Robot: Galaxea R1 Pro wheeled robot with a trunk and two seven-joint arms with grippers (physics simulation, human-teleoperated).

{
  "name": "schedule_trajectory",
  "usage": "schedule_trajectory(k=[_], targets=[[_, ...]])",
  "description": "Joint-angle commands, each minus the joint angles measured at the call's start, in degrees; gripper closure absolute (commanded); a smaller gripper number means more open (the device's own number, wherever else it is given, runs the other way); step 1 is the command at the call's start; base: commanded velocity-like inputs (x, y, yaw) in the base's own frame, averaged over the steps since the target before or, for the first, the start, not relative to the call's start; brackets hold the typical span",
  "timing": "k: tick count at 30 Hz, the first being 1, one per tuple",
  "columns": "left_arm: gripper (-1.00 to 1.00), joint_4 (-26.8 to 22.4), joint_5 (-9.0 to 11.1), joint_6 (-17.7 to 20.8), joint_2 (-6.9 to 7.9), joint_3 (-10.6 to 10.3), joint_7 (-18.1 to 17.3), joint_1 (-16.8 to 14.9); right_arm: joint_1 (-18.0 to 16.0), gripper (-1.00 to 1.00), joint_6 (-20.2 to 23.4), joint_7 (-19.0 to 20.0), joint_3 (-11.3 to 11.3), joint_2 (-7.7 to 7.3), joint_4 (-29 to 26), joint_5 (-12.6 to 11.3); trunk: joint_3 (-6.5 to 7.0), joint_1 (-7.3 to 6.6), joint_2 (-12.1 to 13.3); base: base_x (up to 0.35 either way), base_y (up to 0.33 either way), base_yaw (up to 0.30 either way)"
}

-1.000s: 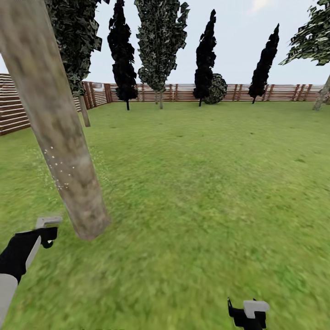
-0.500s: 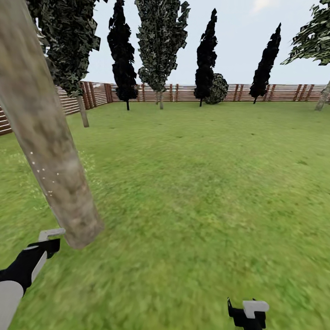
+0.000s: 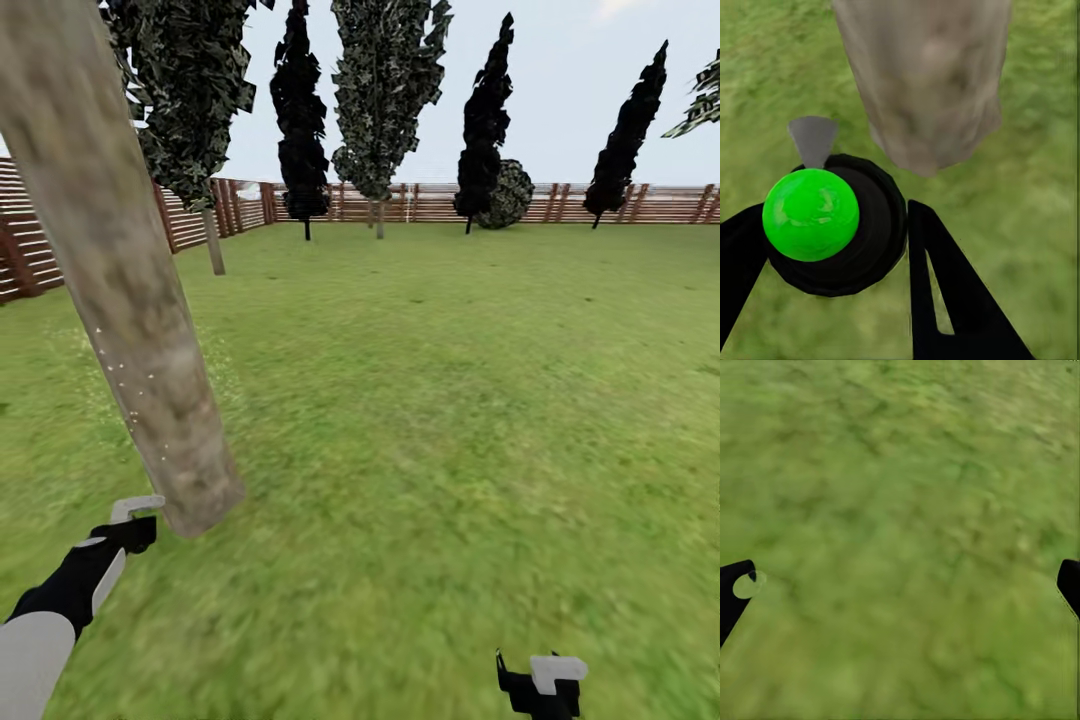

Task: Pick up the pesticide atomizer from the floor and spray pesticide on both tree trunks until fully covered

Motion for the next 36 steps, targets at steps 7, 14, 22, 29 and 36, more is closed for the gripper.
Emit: schedule_trajectory(k=[7, 14, 22, 29, 36], targets=[[1.0, -0.09, 0.03, -0.11, 0.05, 0.12, -0.01, 0.03, 0.0, -1.0, 0.0, 0.0, -0.03, 0.0, 0.0, -0.02, 0.0, 0.01, 0.01, 0.049, -0.259, 0.002], [1.0, 0.03, 0.12, -0.1, 0.08, 0.14, -0.01, -0.01, 0.0, -1.0, 0.0, 0.0, -0.03, 0.0, 0.0, -0.02, 0.0, 0.01, 0.01, 0.138, -0.228, 0.169], [1.0, -0.05, 0.07, -0.08, 0.0, 0.07, -0.01, 0.0, 0.0, -1.0, 0.0, 0.0, -0.03, 0.0, 0.0, -0.02, 0.0, 0.01, 0.01, 0.231, -0.195, 0.221], [1.0, -0.14, 0.07, -0.08, -0.01, 0.07, -0.01, 0.0, 0.0, -1.0, 0.0, 0.0, -0.03, 0.0, 0.0, -0.02, 0.0, 0.01, 0.01, 0.182, -0.217, 0.002], [1.0, -0.22, 0.06, -0.08, -0.01, 0.07, -0.01, -0.01, 0.0, -1.0, 0.0, 0.0, -0.03, 0.0, 0.0, -0.02, 0.0, 0.01, 0.01, 0.152, -0.224, 0.101]])
